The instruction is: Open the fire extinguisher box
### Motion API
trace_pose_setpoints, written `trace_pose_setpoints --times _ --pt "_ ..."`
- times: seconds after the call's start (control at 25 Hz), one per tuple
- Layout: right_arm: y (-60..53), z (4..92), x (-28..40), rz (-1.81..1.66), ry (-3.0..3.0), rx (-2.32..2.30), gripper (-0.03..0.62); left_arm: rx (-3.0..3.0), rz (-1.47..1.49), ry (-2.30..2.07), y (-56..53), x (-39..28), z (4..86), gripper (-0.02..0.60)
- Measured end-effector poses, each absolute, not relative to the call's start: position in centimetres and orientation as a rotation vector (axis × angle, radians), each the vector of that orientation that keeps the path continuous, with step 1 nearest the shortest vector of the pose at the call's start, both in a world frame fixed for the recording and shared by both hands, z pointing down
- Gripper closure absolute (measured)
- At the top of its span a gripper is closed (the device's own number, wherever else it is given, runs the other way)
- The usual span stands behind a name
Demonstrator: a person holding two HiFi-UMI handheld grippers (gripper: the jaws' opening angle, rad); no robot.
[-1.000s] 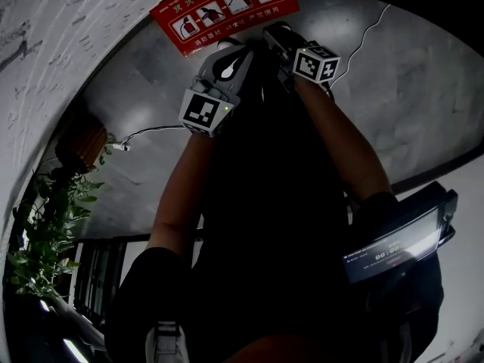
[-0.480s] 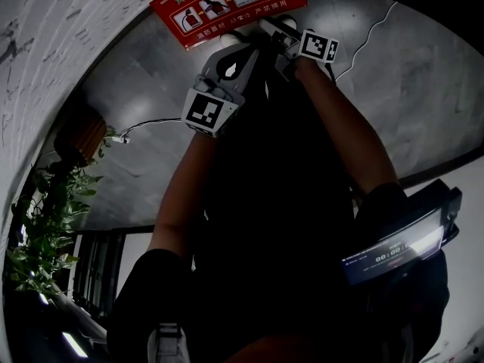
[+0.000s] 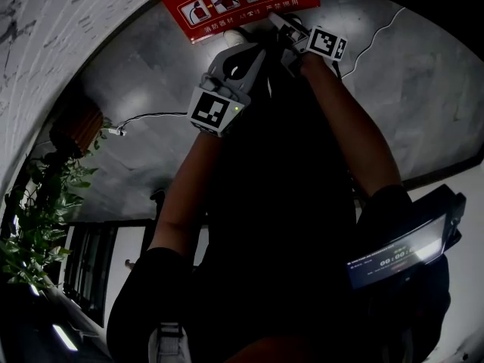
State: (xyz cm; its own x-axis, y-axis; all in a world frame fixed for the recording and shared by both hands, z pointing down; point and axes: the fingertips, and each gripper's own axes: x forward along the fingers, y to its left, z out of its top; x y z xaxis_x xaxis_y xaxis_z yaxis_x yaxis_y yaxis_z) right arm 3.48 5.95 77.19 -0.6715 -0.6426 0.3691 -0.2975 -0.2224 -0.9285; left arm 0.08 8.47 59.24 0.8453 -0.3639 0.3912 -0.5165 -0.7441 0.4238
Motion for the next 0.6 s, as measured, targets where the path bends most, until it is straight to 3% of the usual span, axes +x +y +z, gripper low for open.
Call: trace_pose_setpoints --times 0.6 --pt "5.3 70.7 3.2 -1.871 1.845 -1.03 0.502 2.523 0.336 -0.696 7.2 -1.0 57.6 0.578"
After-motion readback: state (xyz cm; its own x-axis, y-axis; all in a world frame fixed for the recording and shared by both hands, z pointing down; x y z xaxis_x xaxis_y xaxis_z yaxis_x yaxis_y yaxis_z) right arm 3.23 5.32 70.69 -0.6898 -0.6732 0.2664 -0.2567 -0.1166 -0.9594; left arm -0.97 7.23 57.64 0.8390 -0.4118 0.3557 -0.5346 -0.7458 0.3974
